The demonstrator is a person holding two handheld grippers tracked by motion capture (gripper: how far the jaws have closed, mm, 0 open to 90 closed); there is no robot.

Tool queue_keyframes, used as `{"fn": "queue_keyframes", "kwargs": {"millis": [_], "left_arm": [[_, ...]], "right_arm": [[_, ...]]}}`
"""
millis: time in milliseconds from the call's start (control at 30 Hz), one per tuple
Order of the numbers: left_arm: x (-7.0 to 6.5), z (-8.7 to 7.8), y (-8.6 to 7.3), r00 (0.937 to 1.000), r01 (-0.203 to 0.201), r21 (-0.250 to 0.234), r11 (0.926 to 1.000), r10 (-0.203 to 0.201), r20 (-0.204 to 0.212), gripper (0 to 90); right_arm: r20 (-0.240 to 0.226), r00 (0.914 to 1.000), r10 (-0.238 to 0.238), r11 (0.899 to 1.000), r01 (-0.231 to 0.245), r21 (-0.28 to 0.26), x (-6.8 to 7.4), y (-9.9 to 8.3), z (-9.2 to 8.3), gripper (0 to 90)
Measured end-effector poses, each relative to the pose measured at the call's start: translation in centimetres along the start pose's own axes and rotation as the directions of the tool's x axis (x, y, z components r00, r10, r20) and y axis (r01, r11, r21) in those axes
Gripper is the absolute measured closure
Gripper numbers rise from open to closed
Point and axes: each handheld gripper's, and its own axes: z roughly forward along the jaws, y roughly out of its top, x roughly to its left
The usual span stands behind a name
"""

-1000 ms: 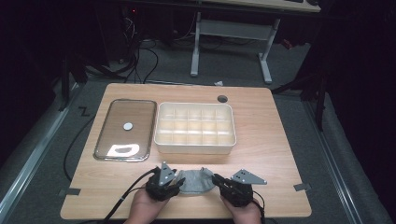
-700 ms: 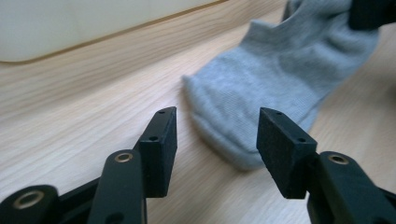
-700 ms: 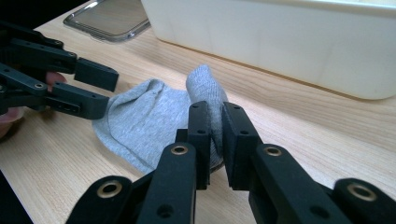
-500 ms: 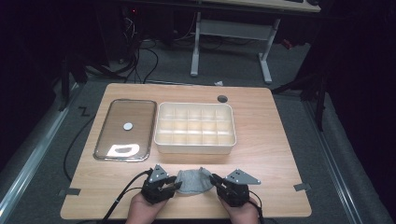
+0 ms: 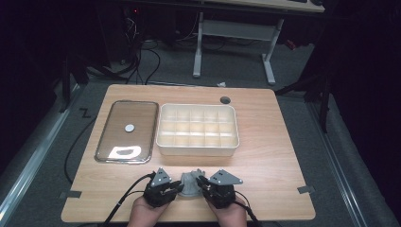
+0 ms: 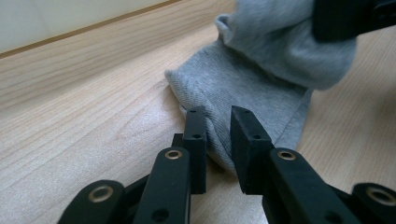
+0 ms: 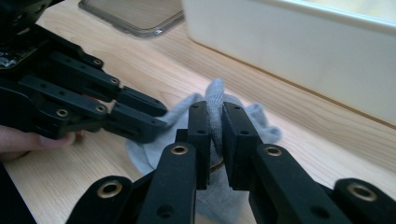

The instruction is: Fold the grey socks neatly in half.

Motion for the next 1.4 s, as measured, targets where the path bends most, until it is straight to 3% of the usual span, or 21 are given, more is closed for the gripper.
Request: {"fn": "queue_keyframes", "kwargs": {"millis": [100,300,367,467,567,700,833,967,1000,1033,1067,1167,1400], "left_arm": [[0.0,0.0,0.0,1.0,-0.003,0.001,1.0,0.003,0.0,77.4],[-0.1,0.1,0.0,0.9999,-0.011,0.007,0.9999,0.011,-0.009,77.4],[-0.1,0.1,0.0,0.9999,-0.011,0.007,0.9999,0.011,-0.01,77.2],[-0.1,0.2,0.0,0.9997,-0.017,0.012,0.9998,0.018,-0.016,76.9],[-0.2,0.2,0.0,0.9997,-0.017,0.011,0.9998,0.017,-0.017,76.7],[-0.2,0.2,0.0,0.9996,-0.018,0.011,0.9998,0.018,-0.02,76.7],[-0.2,0.2,0.0,0.9996,-0.018,0.012,0.9998,0.018,-0.021,76.7],[-0.2,0.2,0.0,0.9996,-0.021,0.013,0.9997,0.021,-0.02,77.6],[-0.2,0.2,0.0,0.9996,-0.019,0.013,0.9997,0.019,-0.02,77.8],[-0.2,0.2,0.0,0.9996,-0.019,0.013,0.9997,0.019,-0.02,78.0],[-0.2,0.2,0.0,0.9996,-0.02,0.014,0.9997,0.021,-0.02,78.4],[-0.3,0.1,0.0,0.9993,-0.022,0.018,0.9996,0.023,-0.03,79.6],[-0.5,0.0,-0.1,0.9989,-0.024,0.02,0.9995,0.025,-0.04,80.5]], "right_arm": [[-0.03,0.9993,-0.024,0.999,0.024,0.023,0.9,0.2,1.4,83.4],[-0.066,0.9974,-0.026,0.998,0.03,0.062,1.3,-0.5,3.0,81.6],[-0.073,0.9971,-0.021,0.998,0.025,0.056,1.2,-0.5,2.8,76.9],[-0.077,0.997,-0.007,1.0,0.008,0.005,1.1,0.0,1.4,68.8],[-0.061,0.9982,0.001,1.0,-0.003,-0.03,0.7,0.2,0.3,67.8],[-0.051,0.9987,0.004,1.0,-0.005,-0.013,0.6,-0.3,0.2,67.6],[-0.078,0.9968,0.016,0.999,-0.013,0.041,1.0,-1.2,1.3,64.0],[-0.051,0.9987,-0.006,0.998,0.009,0.065,1.5,-1.7,2.1,67.8],[-0.031,0.9993,-0.02,0.997,0.022,0.076,1.7,-1.7,2.4,77.4],[-0.031,0.9993,-0.02,0.997,0.022,0.076,1.7,-1.7,2.4,77.4],[-0.026,0.999,-0.037,0.996,0.039,0.086,1.8,-1.9,2.7,88.1],[-0.022,0.9975,-0.067,0.995,0.068,0.079,2.2,-2.0,3.3,89.4],[-0.085,0.9902,-0.111,0.993,0.114,0.035,2.6,-1.6,3.1,89.4]]}}
